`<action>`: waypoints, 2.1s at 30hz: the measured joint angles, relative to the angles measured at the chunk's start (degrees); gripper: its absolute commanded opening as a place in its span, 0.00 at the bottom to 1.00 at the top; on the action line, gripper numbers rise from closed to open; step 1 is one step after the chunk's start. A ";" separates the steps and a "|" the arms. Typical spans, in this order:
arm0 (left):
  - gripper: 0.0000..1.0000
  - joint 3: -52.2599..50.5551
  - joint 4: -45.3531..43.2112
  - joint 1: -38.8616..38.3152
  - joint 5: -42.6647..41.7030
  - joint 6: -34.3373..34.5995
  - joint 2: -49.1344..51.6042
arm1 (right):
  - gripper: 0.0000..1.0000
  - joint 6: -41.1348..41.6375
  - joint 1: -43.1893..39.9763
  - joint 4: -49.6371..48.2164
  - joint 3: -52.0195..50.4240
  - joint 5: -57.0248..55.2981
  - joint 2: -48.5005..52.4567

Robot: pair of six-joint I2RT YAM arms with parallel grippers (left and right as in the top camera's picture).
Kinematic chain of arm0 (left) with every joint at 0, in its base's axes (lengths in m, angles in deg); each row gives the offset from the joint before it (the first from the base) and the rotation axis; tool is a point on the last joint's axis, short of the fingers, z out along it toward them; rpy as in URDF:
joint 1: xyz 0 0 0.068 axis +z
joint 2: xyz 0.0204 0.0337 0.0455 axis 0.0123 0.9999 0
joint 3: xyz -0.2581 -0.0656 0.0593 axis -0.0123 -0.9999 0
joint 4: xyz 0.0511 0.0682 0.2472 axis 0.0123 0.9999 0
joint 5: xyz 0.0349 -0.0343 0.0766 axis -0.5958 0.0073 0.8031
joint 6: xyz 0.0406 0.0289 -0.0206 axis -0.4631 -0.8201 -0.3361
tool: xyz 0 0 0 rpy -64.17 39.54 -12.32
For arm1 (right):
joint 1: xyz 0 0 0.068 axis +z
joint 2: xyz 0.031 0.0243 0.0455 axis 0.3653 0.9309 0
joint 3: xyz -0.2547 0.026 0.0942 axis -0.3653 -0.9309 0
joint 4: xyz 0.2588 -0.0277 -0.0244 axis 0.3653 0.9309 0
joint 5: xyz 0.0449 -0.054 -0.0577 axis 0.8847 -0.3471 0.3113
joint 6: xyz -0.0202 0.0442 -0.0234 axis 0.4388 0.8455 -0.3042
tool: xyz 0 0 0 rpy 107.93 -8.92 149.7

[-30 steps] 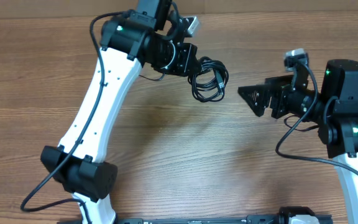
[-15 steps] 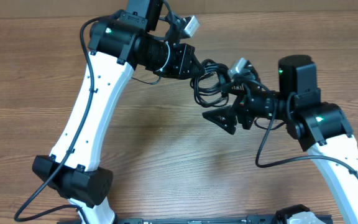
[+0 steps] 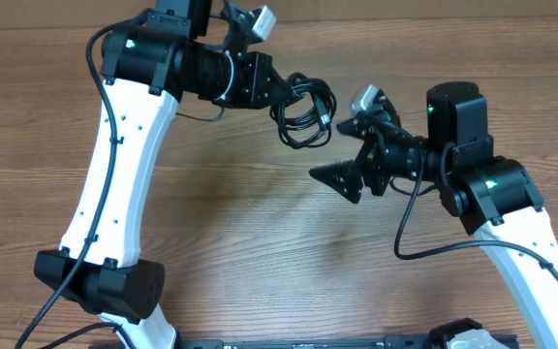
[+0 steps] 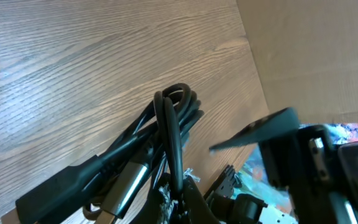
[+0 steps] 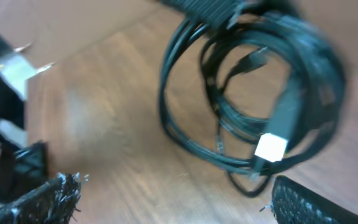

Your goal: Untangle cables

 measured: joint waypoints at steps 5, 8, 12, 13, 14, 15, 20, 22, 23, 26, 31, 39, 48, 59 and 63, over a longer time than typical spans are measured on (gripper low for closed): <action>0.04 0.00 0.96 0.09 -0.33 0.00 0.00 | 0.92 0.59 0.00 -3.65 1.49 -2.49 0.00; 0.04 0.00 1.46 0.09 -1.20 0.00 -0.02 | 0.89 0.72 0.00 -5.31 1.66 -3.32 0.31; 0.04 0.00 1.77 0.09 -3.52 0.00 -0.20 | 0.89 0.79 0.00 -6.14 1.68 -4.48 2.25; 0.04 0.00 1.86 0.09 -4.09 0.00 -0.39 | 0.89 0.81 0.00 -6.25 1.70 -4.90 2.82; 0.04 -0.02 1.92 0.09 -4.39 0.00 -0.61 | 0.88 0.83 0.00 -6.29 1.68 -5.40 3.30; 0.04 0.00 2.05 0.09 -4.72 0.00 -1.01 | 0.80 0.79 0.00 -6.45 1.68 -5.95 3.85; 0.04 0.00 2.99 0.09 -4.87 -0.02 -4.74 | 0.04 0.04 0.00 -7.02 1.68 -7.39 4.68; 0.04 0.00 3.76 0.09 -3.63 -0.11 -6.27 | 0.04 0.02 0.04 -7.65 1.70 -7.43 4.68; 0.04 0.00 4.46 0.09 -2.67 -0.24 -7.04 | 0.04 -0.11 0.04 -7.96 1.70 -7.19 4.68; 0.04 0.00 7.21 0.26 0.92 -0.33 -8.33 | 0.04 -0.48 0.17 -8.04 1.77 -6.88 4.37; 0.04 -0.02 9.20 4.94 4.96 -0.42 -10.12 | 0.04 1.86 -5.68 -8.04 1.77 -6.38 2.10; 0.04 0.37 10.34 20.11 8.24 -0.42 -19.56 | 0.04 5.73 -17.09 -7.26 1.77 -8.68 0.61; 0.04 0.81 8.63 11.34 11.50 -1.57 -19.85 | 0.04 7.63 -3.43 -7.26 1.77 -7.80 0.59; 0.46 0.81 7.85 6.43 12.52 -6.75 -19.39 | 0.04 8.13 1.49 -6.88 1.77 -10.82 0.59; 0.64 0.81 9.94 5.03 8.83 -14.97 -17.90 | 0.04 8.26 1.49 -6.64 1.77 -11.04 0.59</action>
